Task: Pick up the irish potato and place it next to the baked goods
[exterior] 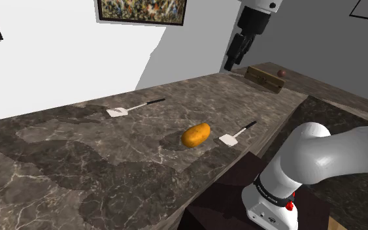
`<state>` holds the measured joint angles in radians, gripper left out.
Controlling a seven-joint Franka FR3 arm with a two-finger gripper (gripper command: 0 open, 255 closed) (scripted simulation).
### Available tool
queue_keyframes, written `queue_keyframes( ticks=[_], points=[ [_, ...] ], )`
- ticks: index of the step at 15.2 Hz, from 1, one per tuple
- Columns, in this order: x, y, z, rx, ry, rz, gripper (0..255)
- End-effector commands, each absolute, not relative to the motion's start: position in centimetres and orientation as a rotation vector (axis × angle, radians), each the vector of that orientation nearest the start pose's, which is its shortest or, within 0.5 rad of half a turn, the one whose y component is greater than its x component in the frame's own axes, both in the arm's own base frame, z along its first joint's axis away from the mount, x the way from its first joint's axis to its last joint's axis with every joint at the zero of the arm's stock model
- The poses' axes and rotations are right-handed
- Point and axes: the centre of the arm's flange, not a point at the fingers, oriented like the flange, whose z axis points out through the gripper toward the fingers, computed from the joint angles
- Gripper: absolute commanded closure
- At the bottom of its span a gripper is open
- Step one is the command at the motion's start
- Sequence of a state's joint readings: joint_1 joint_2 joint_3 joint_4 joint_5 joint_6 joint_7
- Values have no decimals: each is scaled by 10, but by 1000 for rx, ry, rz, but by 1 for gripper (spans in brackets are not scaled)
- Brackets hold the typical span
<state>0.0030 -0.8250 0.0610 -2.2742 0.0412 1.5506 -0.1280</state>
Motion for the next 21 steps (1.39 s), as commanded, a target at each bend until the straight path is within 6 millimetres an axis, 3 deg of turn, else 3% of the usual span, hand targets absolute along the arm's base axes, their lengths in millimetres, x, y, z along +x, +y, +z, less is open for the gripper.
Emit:
queue_keyframes(
  ticks=[1, 8, 16, 19, 21],
  points=[
    [293, 31, 638, -3133, -279, -158, 0],
    [319, 54, 552, -2958, -1061, -56, 0],
    [325, 88, 450, -2521, -1863, 65, 0],
    [321, 99, 414, -2312, -2111, 106, 0],
    [320, 99, 404, -2312, -2111, 106, 0]
  ],
)
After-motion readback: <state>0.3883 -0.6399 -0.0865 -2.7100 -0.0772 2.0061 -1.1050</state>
